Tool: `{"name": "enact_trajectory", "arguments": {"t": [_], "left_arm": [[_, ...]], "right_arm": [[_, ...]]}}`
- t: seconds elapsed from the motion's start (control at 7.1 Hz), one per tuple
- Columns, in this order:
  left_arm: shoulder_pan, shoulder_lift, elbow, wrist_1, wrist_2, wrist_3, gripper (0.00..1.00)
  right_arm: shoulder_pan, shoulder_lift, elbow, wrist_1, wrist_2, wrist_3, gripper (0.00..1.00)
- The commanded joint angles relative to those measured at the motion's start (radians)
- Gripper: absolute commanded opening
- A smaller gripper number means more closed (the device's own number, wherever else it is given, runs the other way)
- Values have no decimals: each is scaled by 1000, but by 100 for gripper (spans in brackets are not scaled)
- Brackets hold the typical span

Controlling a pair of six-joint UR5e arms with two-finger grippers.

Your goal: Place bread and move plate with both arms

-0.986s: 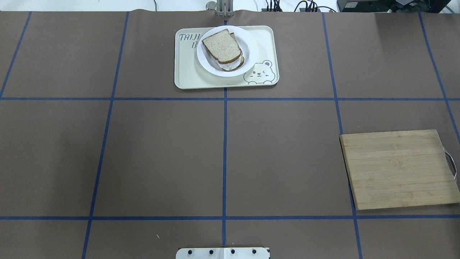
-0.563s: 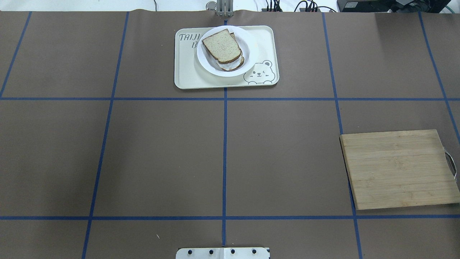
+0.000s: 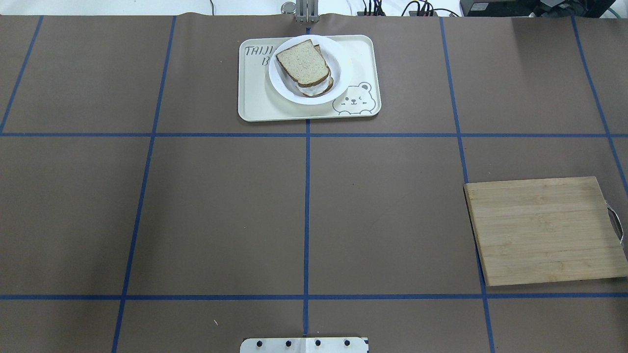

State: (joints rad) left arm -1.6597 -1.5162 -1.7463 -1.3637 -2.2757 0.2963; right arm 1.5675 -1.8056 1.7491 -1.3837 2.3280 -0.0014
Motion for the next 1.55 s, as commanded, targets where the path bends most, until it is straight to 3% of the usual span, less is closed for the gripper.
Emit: {"name": "enact_trajectory", "arguments": {"t": [0.0,1.41], "left_arm": [[1,16,-10,-12,1,4,99],[1,59,-12,-31,1,4,99]], "right_arm": [[9,0,50,-46,-1,0,100],[11,-8,47,-60,-1,1,100]]}}
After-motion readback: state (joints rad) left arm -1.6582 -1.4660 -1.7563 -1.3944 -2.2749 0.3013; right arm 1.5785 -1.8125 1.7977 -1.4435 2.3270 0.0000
